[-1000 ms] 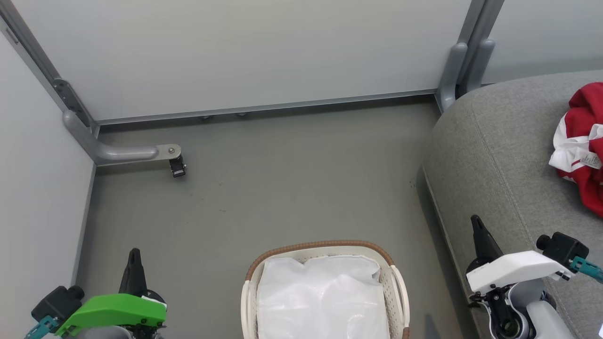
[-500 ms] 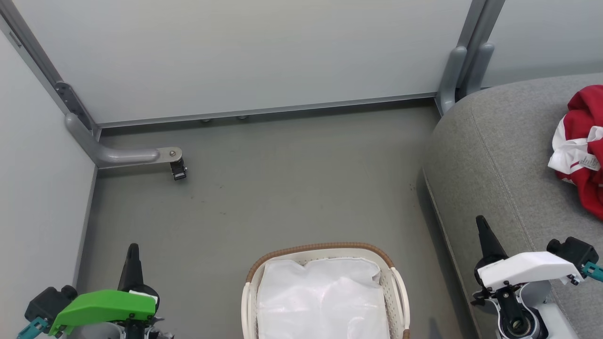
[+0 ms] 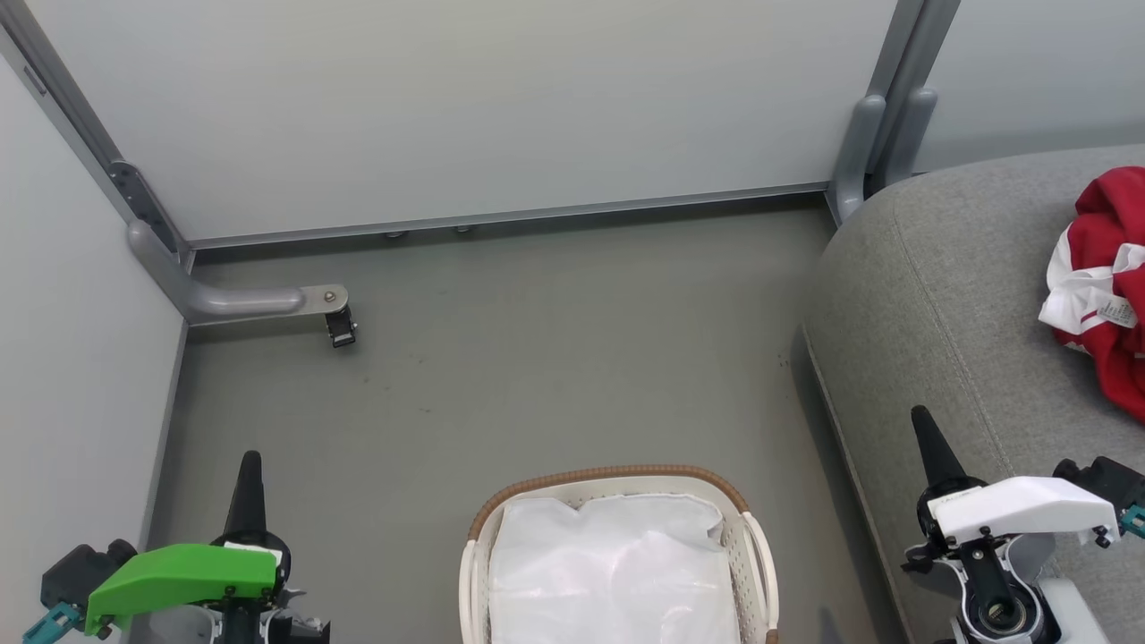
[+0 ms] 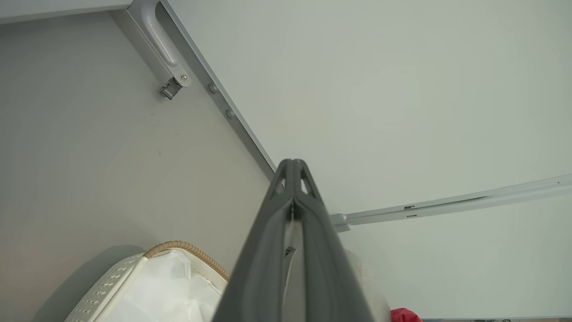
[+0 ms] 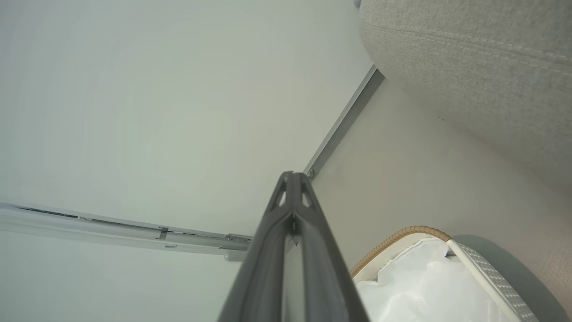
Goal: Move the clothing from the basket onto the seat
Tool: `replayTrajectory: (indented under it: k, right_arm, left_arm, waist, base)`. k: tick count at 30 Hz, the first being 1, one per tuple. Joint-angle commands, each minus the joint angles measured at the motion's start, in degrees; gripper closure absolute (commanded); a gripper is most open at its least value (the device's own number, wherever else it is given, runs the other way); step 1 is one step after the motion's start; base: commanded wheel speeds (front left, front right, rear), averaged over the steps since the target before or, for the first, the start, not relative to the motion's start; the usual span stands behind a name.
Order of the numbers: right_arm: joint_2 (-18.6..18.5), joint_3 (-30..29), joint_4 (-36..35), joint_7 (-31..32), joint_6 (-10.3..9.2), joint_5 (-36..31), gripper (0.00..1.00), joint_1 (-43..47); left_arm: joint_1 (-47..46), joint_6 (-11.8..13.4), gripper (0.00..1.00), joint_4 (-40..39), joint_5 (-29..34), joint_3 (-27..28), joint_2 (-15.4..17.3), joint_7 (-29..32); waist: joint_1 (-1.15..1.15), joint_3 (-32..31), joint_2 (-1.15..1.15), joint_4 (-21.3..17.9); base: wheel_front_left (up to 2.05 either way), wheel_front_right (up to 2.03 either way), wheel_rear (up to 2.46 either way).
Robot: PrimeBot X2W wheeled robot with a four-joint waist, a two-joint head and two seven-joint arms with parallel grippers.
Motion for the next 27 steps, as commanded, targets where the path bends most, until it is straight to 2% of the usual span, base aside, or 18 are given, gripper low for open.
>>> replayTrajectory:
  k: [1,27]
  right_arm:
    - [-0.2,-0.4,-0.8,0.5,-0.04,1.5,1.00,0.6]
    - [-0.1,-2.3,-2.8,3.8,-0.05,14.4,1.00,1.5]
  left_arm:
    - [-1.4,-0.4,1.00,-0.6,-1.5,0.4,0.4,0.4]
    - [-1.9,-1.0,1.00,-2.1,-13.7,1.4,0.5,3.8]
  waist:
    - [0.00,-0.1,0.33,0.0]
    - [0.00,-1.1,0.45,0.1]
  base:
    - [0.00,0.00,0.00]
    - [0.00,0.00,0.00]
